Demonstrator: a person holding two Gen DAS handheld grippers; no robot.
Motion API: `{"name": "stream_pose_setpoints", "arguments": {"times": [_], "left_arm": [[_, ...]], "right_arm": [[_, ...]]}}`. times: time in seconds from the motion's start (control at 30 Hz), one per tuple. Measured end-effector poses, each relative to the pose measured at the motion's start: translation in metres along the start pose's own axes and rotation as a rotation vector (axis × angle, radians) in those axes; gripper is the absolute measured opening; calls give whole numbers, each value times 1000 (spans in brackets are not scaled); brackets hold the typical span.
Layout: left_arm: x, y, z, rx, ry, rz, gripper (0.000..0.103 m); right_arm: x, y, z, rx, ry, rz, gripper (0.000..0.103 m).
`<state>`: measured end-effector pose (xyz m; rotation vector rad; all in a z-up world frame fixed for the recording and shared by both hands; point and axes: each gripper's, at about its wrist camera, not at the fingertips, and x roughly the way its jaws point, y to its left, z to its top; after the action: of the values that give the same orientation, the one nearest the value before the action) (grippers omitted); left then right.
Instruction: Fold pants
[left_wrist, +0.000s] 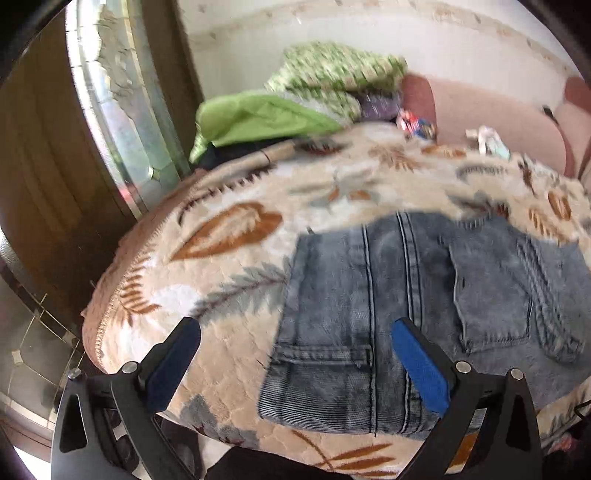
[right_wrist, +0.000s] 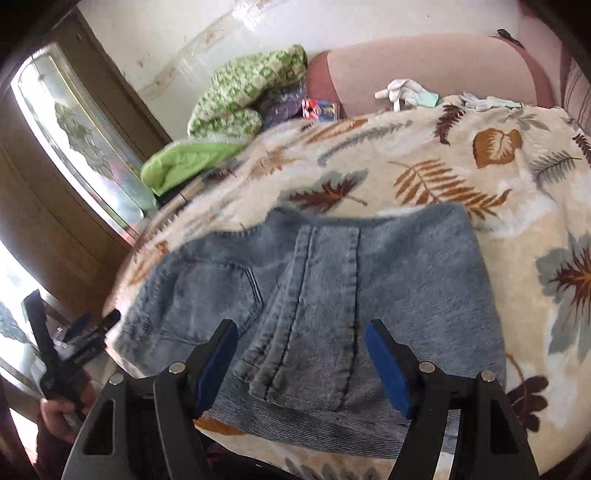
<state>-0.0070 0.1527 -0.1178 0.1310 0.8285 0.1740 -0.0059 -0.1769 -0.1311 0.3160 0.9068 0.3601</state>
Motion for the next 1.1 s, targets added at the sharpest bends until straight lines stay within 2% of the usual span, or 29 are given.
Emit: {"name": "stream_pose_setpoints", "arguments": {"times": [0.07, 0.13, 0.2, 0.27, 0.37, 0.5, 0.63, 0.77, 0.9, 1.1], "left_arm": [[14, -15, -3, 70, 40, 12, 103], [22, -28, -5, 132, 42, 47, 103], [25, -33, -4, 150, 48, 50, 103], [26, -28, 1, 123, 65, 23, 103], [20, -13, 7, 59, 59, -12, 103], [1, 7, 9, -30, 38, -51, 103], [-18, 24, 9, -126, 23, -85, 103], [-16, 30, 1, -176, 93, -88, 103], [-3, 34, -14, -238, 187, -85, 103], [6, 41, -22, -347, 256, -104, 103]], "right_arm": [[18, 4, -9, -13, 73, -65, 75], [33, 5, -18, -2, 149, -104, 75], [30, 8, -19, -18, 143, -122, 75], [22, 13, -15, -30, 149, -88, 75], [2, 16, -7, -43, 76, -73, 75], [-21, 16, 4, -89, -38, -127, 75], [-28, -4, 13, -47, -72, -132, 75], [-37, -31, 15, 3, -116, -119, 75], [-42, -55, 16, -9, -181, -152, 75], [-50, -105, 11, 86, -282, -184, 75]]}}
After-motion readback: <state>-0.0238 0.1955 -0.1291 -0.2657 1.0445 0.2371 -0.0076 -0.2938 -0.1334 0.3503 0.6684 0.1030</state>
